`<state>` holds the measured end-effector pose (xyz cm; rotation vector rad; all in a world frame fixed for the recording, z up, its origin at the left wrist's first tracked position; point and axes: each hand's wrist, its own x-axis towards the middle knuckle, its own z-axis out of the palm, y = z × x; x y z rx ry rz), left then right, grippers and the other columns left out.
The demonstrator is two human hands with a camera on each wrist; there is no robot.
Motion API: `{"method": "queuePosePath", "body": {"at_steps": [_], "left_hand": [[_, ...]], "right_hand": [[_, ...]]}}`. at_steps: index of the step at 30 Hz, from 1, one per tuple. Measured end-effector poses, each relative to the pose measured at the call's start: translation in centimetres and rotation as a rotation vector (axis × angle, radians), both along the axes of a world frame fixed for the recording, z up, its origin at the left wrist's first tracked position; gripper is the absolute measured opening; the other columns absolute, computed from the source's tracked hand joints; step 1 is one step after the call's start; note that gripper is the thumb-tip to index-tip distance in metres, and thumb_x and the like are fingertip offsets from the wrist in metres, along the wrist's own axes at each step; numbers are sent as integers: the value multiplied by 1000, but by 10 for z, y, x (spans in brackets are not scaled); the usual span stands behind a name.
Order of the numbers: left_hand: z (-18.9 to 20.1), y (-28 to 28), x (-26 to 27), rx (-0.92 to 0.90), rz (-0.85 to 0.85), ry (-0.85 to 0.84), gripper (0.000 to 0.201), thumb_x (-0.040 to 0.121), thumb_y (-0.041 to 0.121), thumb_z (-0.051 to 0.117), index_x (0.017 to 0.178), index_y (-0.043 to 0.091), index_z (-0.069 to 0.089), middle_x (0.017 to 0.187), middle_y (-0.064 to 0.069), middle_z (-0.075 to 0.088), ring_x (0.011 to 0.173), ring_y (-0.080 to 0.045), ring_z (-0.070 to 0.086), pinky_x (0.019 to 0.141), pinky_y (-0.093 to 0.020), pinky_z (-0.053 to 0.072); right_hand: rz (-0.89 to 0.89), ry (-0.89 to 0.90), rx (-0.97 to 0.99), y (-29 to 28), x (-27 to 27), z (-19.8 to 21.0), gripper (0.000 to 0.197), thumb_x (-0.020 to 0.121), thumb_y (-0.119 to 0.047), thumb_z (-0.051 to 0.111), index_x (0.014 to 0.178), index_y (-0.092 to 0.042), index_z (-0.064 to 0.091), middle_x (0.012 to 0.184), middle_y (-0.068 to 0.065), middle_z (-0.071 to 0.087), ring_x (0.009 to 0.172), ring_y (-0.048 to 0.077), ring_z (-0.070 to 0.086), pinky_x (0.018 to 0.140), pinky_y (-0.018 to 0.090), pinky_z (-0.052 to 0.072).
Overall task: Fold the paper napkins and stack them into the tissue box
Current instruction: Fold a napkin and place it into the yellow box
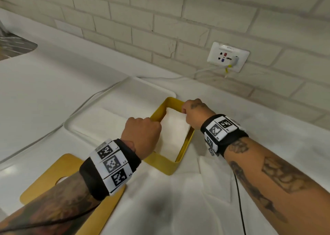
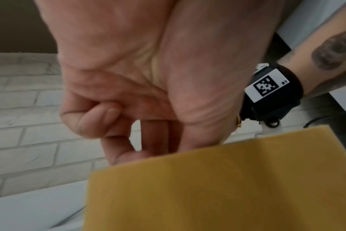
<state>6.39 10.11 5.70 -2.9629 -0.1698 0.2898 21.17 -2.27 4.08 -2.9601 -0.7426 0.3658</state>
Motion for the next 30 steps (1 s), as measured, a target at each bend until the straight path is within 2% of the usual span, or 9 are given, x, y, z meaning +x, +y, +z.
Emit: {"method": "queuePosePath", "body": {"at_steps": [3, 6, 8, 10, 16, 20, 23, 27, 30], "left_hand": [[5, -9, 4, 28, -48, 71, 31, 94, -1, 47, 69, 14, 36, 68, 1, 33, 74, -23, 45, 73, -33, 34], [-1, -12, 11, -6, -72, 109, 18, 97, 1, 48, 96, 13, 61, 84, -1, 53, 90, -26, 60, 75, -33, 39], [-2, -11, 14, -48, -77, 165, 24, 99, 5, 50, 115, 14, 65, 108, -6, 64, 103, -28, 65, 77, -32, 42], [-3, -9, 17, -85, -87, 190, 24, 99, 10, 54, 120, 15, 65, 108, -6, 61, 97, -27, 63, 78, -32, 44], [-10, 6, 16, -268, -64, 58, 19, 102, 30, 56, 113, 21, 69, 91, 0, 55, 85, -23, 56, 72, -33, 44], [-20, 13, -10, -649, -174, -381, 14, 97, 33, 66, 98, 22, 75, 93, 6, 69, 82, -10, 63, 74, -37, 54], [-20, 0, -37, -860, -252, -591, 6, 92, 26, 74, 91, 22, 78, 85, 19, 69, 75, 9, 61, 66, -10, 46], [-23, -23, -69, -1034, -346, -598, 3, 93, 30, 73, 91, 28, 76, 93, 21, 73, 86, 3, 65, 65, -7, 45], [-32, -39, -85, -1083, -414, -521, 7, 95, 41, 71, 91, 35, 73, 97, 22, 73, 87, 2, 67, 63, -4, 44]], "right_hand": [[-4, 24, -56, 4, -1, -6, 40, 99, -7, 50, 139, -3, 48, 143, 20, 45, 127, 36, 52, 100, 36, 44], [-40, 52, -123, 10, 0, -9, 46, 101, -12, 53, 144, 1, 40, 150, 20, 41, 134, 35, 48, 105, 34, 41], [-37, 66, -196, 11, -3, -9, 49, 103, -12, 53, 146, 3, 36, 155, 20, 35, 140, 33, 43, 112, 33, 36], [24, 22, -184, 10, -6, -11, 42, 103, -10, 51, 142, 5, 41, 152, 21, 38, 137, 35, 46, 109, 36, 40], [15, -43, 156, -13, -19, 10, 25, 96, -8, 52, 115, -3, 67, 115, 15, 62, 112, 34, 61, 89, 34, 51], [-74, -103, 428, -69, -33, 32, 15, 94, -18, 58, 93, -16, 72, 94, 4, 71, 98, 26, 63, 85, 32, 52], [-219, 38, 418, -118, -56, 29, 17, 94, -21, 65, 89, -7, 73, 87, 5, 74, 85, 23, 69, 68, 21, 48], [-464, 292, 328, -167, -92, -6, 38, 92, -39, 70, 83, -2, 74, 71, 3, 76, 61, 14, 71, 58, 18, 48], [-667, 385, 478, -179, -122, -28, 44, 83, -48, 78, 74, -5, 72, 57, 3, 67, 42, 9, 55, 44, 15, 42]]}}
